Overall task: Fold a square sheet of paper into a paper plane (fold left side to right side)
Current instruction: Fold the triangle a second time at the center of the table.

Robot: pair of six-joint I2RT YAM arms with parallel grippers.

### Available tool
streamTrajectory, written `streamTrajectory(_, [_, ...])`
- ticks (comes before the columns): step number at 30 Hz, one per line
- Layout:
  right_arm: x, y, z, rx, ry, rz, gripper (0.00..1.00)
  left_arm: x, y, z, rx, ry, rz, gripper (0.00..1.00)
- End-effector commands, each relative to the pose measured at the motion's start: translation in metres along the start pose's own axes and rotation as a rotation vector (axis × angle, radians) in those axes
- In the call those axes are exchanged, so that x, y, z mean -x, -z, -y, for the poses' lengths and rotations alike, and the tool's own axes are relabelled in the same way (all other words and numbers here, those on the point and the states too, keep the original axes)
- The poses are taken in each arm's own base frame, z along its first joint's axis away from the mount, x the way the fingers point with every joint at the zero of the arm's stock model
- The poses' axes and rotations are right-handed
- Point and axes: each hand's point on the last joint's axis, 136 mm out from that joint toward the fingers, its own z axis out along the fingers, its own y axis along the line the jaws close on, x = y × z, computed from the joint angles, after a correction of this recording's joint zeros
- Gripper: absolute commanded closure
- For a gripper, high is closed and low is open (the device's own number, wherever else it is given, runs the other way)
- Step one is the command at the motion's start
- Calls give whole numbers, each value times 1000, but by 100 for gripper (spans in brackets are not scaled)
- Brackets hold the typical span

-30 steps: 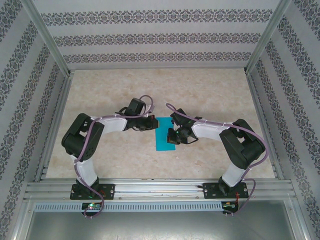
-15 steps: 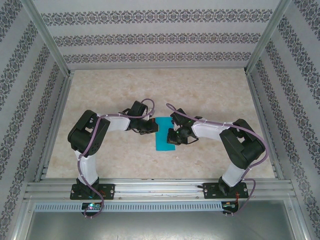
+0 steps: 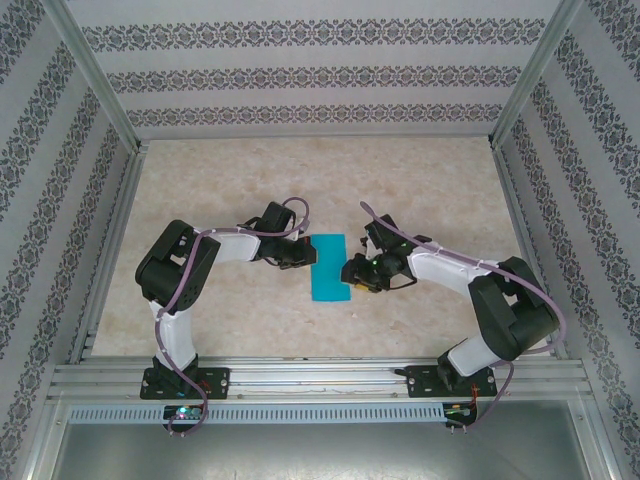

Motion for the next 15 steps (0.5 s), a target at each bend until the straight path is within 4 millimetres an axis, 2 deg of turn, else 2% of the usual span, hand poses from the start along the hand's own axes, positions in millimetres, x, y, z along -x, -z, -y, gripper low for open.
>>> streamTrajectory(1, [-10, -7, 0, 34, -20, -43, 58, -25, -7, -26, 86, 37, -66, 97])
streamTrajectory(15, [-11, -27, -6, 69, -32, -66, 61, -27, -7, -28, 88, 39, -68, 97])
